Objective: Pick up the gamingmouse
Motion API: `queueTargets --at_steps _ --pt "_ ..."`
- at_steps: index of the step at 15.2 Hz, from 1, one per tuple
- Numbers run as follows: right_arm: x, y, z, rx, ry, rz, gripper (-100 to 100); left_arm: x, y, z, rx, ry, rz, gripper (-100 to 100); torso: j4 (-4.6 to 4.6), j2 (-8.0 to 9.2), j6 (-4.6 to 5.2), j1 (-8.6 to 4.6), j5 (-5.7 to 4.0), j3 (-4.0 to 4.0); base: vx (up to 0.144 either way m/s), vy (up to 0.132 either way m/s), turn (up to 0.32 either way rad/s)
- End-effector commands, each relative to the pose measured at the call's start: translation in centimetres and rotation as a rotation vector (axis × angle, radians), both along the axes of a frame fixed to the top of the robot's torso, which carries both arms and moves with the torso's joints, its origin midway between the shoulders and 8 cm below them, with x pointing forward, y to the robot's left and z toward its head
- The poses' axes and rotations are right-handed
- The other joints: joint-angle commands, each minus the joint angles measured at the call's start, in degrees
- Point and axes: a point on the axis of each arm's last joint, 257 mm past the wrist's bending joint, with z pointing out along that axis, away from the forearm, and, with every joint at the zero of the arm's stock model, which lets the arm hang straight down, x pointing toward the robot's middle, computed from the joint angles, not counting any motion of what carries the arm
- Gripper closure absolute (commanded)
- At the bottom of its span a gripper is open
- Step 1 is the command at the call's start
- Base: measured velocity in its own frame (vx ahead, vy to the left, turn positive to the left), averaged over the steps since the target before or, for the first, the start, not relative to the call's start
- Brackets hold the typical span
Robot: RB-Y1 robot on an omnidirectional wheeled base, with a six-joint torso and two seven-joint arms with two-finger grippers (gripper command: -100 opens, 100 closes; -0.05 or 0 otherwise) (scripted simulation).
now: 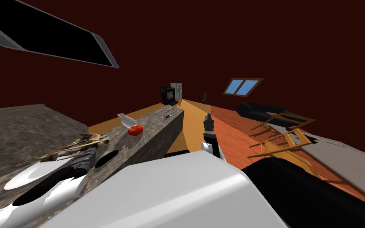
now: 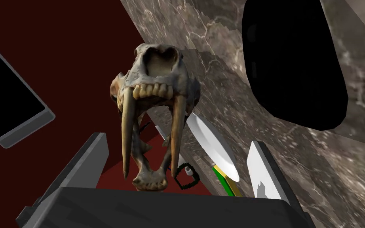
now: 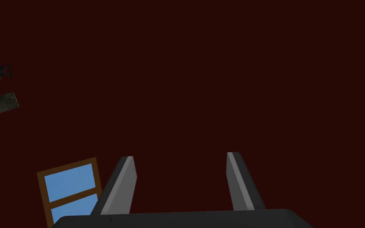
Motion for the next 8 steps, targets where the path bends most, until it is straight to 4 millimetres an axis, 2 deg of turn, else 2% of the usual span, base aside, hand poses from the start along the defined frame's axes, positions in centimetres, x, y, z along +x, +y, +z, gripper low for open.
queueTargets --at_steps 1,2,5,6,8 --pt "0.0 0.0 0.0 0.0 0.0 0.0 0 -0.6 0.3 -0.5 -0.014 0.023 0.023 -100 0.0 0.0 0.0 0.0 0.0 0.0 0.024 -0.005 0.013" --pt "0.0 0.0 0.0 0.0 0.0 0.0 0 -2.4 1.9 -0.8 -0.033 0.037 0.08 -100 0.0 0.02 0.0 0.02 0.01 0.01 0.034 -0.016 -0.113" --pt "0.0 0.0 0.0 0.0 0.0 0.0 0 -3.2 2.0 -1.5 -0.05 0.069 0.102 -100 -0.01 -0.02 0.01 0.0 0.0 -0.01 0.036 -0.012 -0.065" --pt "0.0 0.0 0.0 0.0 0.0 0.0 0 -4.9 3.4 -1.7 -0.068 0.079 0.157 -100 0.0 0.01 0.0 0.02 0.01 0.0 0.041 -0.008 -0.111" --pt "0.0 0.0 0.0 0.0 0.0 0.0 0 -5.7 3.3 -2.3 -0.085 0.11 0.179 -100 -0.01 -0.04 0.03 0.02 0.01 -0.02 0.042 -0.009 -0.104"
